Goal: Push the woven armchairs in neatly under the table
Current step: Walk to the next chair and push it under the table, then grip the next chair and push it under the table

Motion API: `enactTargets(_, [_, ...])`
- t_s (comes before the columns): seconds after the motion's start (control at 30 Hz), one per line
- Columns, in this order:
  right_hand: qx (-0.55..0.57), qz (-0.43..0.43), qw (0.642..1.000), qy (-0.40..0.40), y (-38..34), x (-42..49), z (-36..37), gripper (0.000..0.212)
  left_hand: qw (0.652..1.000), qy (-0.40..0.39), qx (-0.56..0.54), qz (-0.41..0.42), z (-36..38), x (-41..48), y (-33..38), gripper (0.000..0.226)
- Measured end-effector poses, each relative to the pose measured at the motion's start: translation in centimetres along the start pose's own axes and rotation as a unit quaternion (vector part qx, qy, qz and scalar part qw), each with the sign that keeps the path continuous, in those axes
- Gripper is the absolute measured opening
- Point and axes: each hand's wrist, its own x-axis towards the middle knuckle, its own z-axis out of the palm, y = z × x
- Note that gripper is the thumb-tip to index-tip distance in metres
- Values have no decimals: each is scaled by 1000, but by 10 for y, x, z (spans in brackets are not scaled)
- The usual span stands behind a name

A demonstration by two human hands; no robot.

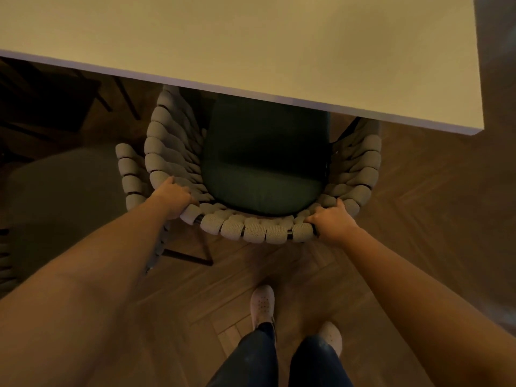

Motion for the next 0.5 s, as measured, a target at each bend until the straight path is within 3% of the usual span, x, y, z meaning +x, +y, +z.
enactTargets(0.23, [2,-14,1000,11,-8,6,9,41,987,42,-65,-138,20,-18,21,79])
enactTargets(0.37, [9,8,1000,4,-13,6,8,46,972,106,-161,-134,30,-40,42,81])
enactTargets(0.5, [22,-2,1000,-9,-27,2,-5,73,930,155,-273,-189,43,-70,75,91])
